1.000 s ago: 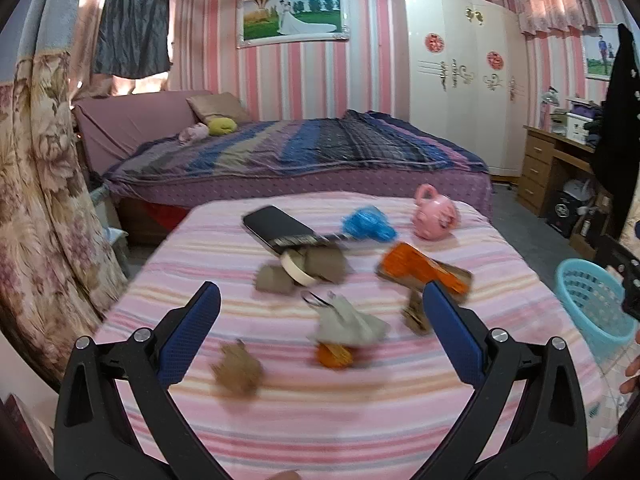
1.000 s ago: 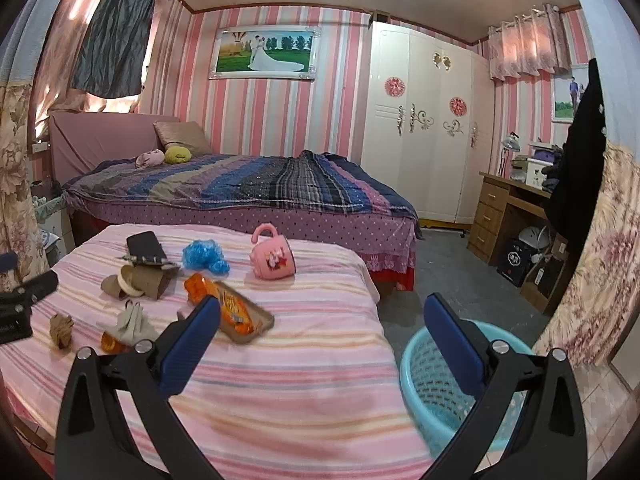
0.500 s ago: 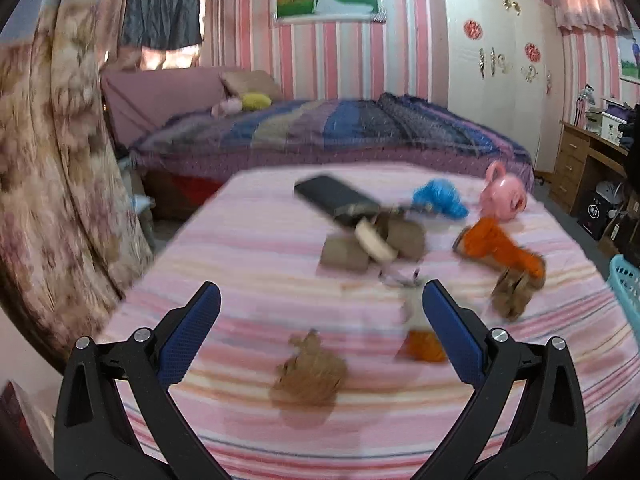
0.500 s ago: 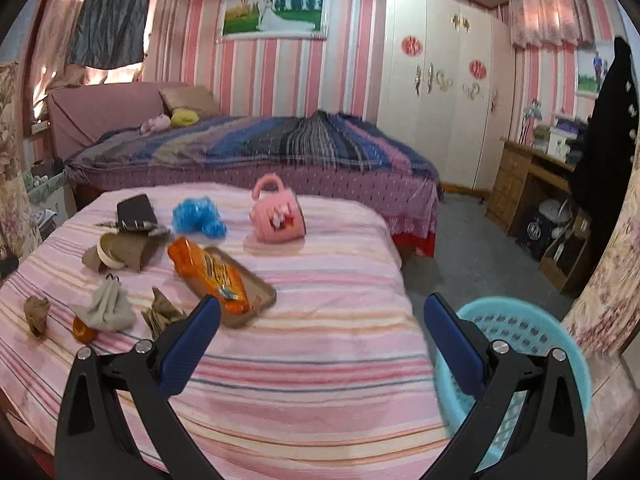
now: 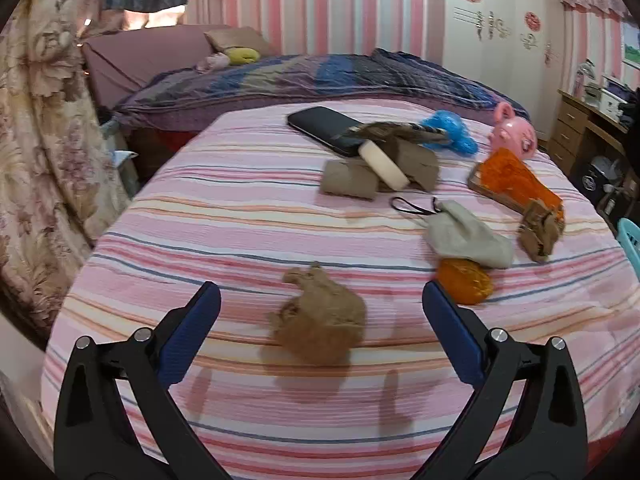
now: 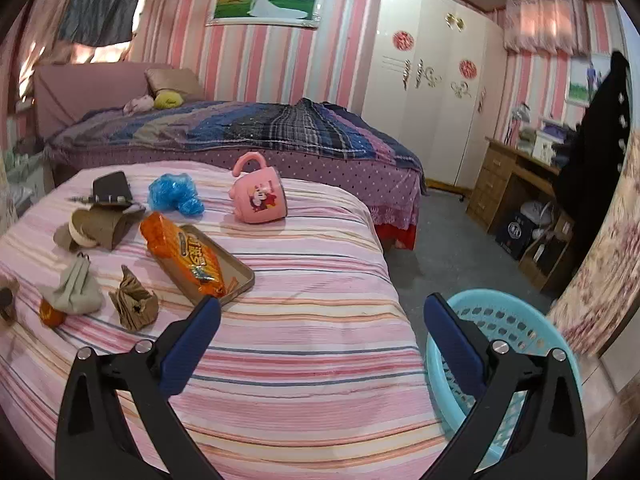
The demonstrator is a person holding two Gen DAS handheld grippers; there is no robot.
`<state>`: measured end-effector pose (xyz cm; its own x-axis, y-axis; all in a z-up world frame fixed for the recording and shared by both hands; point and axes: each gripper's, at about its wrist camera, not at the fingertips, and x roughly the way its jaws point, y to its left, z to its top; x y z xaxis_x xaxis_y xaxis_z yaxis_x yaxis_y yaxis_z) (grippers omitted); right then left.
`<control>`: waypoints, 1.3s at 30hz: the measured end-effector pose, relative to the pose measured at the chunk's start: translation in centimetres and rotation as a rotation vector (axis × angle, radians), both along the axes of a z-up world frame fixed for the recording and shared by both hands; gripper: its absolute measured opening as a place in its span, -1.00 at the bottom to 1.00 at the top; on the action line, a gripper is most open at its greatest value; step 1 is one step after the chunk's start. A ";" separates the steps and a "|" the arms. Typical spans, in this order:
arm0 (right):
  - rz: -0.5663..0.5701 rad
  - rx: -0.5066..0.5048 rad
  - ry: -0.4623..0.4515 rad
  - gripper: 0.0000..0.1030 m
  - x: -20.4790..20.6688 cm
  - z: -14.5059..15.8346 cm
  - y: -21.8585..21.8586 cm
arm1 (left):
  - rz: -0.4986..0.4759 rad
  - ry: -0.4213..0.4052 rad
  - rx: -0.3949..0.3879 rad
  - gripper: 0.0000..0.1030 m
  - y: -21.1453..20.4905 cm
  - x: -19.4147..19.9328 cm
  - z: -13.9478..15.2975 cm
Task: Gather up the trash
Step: 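Reach the left gripper to the brown crumpled paper and close on it, then grasp the brown crumpled wrapper with the right gripper while the left holds paper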
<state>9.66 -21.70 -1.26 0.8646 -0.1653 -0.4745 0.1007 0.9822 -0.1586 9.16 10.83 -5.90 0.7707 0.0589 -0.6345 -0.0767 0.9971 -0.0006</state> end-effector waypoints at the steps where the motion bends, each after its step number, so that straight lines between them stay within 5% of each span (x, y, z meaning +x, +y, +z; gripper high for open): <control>1: 0.005 -0.002 0.000 0.92 -0.1 -0.1 0.2 | -0.019 0.013 -0.022 0.55 0.0 0.2 -0.1; 8: 0.084 0.053 0.051 0.92 0.1 -1.0 1.4 | -0.058 0.067 -0.052 -0.23 -0.4 0.7 -0.5; 14: 0.141 0.151 0.108 0.92 1.2 -2.2 2.4 | -0.018 0.014 -0.046 -0.22 0.2 0.7 0.8; 28: 0.280 0.087 0.211 0.90 4.8 -5.3 10.5 | 0.148 -0.061 -0.054 -0.22 2.7 3.1 2.3; 33: 0.328 0.090 0.300 0.45 6.4 -6.5 12.1 | 0.144 -0.054 -0.052 -0.22 1.9 3.7 2.2; 35: 0.351 0.112 0.324 0.06 6.7 -6.8 12.0 | 0.138 -0.054 -0.042 -0.22 1.4 3.7 2.3; 39: 0.388 0.126 0.312 -0.14 6.3 -6.6 11.8 | 0.119 -0.063 -0.025 -0.22 0.1 3.5 2.5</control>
<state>15.95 -9.87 -7.83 0.6651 0.2152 -0.7150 -0.3084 0.9513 -0.0005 12.68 10.97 -3.43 0.7973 0.1367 -0.5879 -0.1934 0.9805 -0.0343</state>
